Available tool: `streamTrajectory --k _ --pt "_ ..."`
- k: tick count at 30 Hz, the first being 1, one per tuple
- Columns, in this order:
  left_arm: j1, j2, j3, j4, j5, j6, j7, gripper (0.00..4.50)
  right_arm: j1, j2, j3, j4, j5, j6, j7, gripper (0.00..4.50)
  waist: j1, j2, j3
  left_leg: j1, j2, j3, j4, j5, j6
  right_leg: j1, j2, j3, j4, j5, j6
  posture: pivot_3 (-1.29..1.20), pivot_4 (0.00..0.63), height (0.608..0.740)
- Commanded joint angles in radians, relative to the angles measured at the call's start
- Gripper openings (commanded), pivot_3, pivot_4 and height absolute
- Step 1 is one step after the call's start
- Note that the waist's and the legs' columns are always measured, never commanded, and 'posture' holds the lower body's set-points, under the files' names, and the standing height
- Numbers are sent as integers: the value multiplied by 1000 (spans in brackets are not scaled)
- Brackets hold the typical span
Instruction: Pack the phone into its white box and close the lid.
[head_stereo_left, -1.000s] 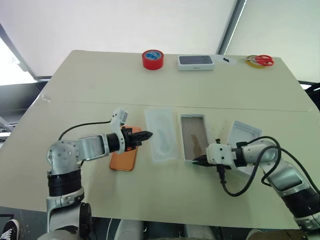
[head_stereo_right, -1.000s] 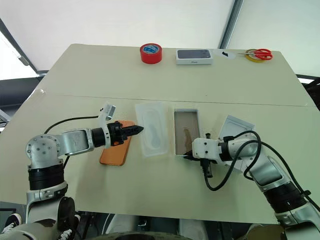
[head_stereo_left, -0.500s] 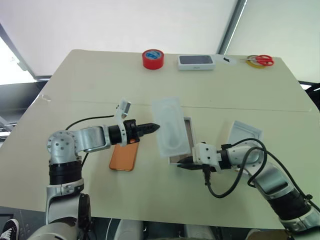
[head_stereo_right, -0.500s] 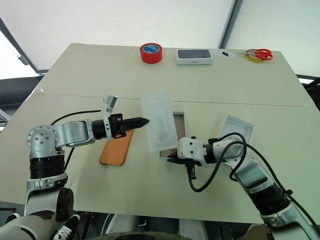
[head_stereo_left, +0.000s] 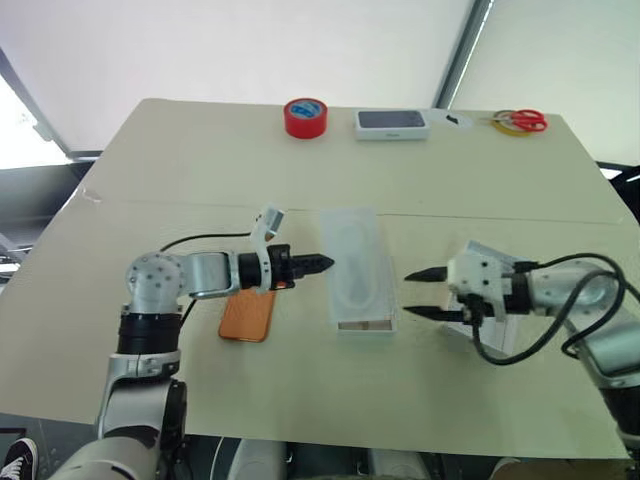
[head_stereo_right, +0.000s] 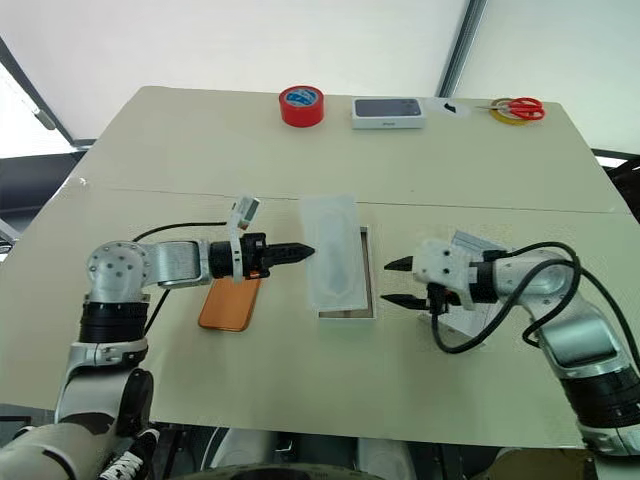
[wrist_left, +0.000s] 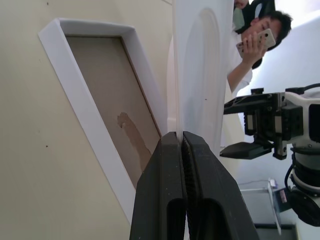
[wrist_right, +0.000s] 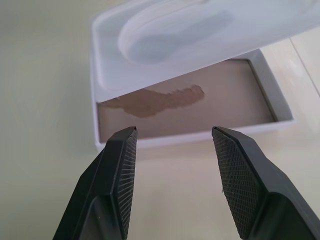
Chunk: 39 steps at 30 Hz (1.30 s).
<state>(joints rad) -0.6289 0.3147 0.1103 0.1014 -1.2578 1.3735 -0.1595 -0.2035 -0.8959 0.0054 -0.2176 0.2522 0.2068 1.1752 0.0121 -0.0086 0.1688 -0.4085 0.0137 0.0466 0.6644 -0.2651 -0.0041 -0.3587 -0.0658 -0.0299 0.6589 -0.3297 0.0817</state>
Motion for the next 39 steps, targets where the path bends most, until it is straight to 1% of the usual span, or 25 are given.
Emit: streamTrajectory --k 1,3,6,9,13,17,20,22,24,26,28,30,32,34,35,36,39 --pt "-22 -24 -18 3 46 -17 -53 0 1 -17 -41 14 1 -33 -6 2466 0 0 0 0 0 0 0 0 0 0 0 0 0 0 0 0 150 740" --pt "-21 -30 -40 9 98 -33 -71 0 0 -18 -46 20 2 -37 -10 2466 0 0 0 0 0 0 0 0 0 0 0 0 0 0 0 0 150 740" --pt "-28 -37 -39 23 122 -20 -102 0 1 -22 -52 27 1 -42 -17 2466 0 0 0 0 0 0 0 0 0 0 0 0 0 0 0 0 150 740" --pt "-41 -45 -37 42 157 -29 -123 890 5 -24 -52 34 -6 -55 -20 2530 1 0 0 0 0 0 0 0 0 0 0 0 0 0 0 0 150 740" --pt "-63 -31 -64 27 230 -52 -160 2840 -1 -16 -42 30 -5 -53 -28 2530 1 0 0 0 0 0 0 0 0 0 0 0 0 0 0 0 150 740" --pt "-96 -10 -52 -12 229 -14 -214 2840 -25 8 -26 32 0 -51 -43 2530 0 0 0 0 0 0 0 0 0 0 0 0 0 0 0 0 150 740" --pt "-100 37 -54 -72 256 -48 -265 2840 -58 47 -18 35 9 -38 -66 2530 -4 0 0 0 1 0 0 0 -1 0 0 0 0 0 0 0 150 740" --pt "-87 67 -39 -118 280 -107 -297 2840 -90 90 -16 28 30 -5 -94 2530 -4 0 0 0 1 0 -1 1 -1 -1 1 0 0 0 0 0 150 740" --pt "-56 93 -23 -173 323 -205 -327 2882 -101 122 -3 6 36 6 -105 1965 -4 0 0 0 1 0 -1 1 -1 -1 1 0 0 0 0 0 150 740" --pt "10 159 -32 -241 406 -344 -398 2882 -116 166 33 -4 3 -1 -141 1230 -6 0 0 0 1 0 -1 1 -1 -1 1 0 -1 0 0 0 150 740" --pt "96 226 -57 -288 514 -496 -460 2882 -128 199 77 3 -43 -24 -169 76 -8 0 0 0 1 0 -2 1 -2 -1 1 0 -1 0 0 0 150 740" --pt "170 270 -65 -309 573 -589 -507 2882 -138 222 110 14 -80 -40 -190 76 -11 1 1 0 1 1 -3 1 -2 -2 1 0 -1 0 0 0 150 740" --pt "250 271 32 -323 504 -585 -526 2882 -172 275 143 26 -101 -47 -228 76 -9 1 1 0 1 1 -3 1 -2 -2 0 1 -1 0 0 0 150 740" --pt "336 305 136 -320 433 -462 -475 2882 -240 370 200 43 -136 -30 -290 76 -13 0 1 -1 1 1 -3 1 -2 -2 -1 0 -1 0 0 0 150 740" --pt "357 316 158 -322 420 -422 -453 2882 -257 395 214 47 -147 -29 -303 76 -22 0 1 -1 2 0 -3 1 -2 -3 -1 0 -1 0 0 0 150 740" --pt "381 337 184 -314 377 -355 -455 2882 -276 425 228 55 -172 -40 -333 76 -23 0 2 -1 2 0 -4 1 -1 -4 -1 1 0 0 -1 0 150 740" --pt "448 380 243 -339 320 -295 -482 2882 -308 469 296 71 -203 -24 -328 76 -23 0 2 -2 1 0 -5 0 -1 -5 -1 0 0 0 -1 0 150 740"
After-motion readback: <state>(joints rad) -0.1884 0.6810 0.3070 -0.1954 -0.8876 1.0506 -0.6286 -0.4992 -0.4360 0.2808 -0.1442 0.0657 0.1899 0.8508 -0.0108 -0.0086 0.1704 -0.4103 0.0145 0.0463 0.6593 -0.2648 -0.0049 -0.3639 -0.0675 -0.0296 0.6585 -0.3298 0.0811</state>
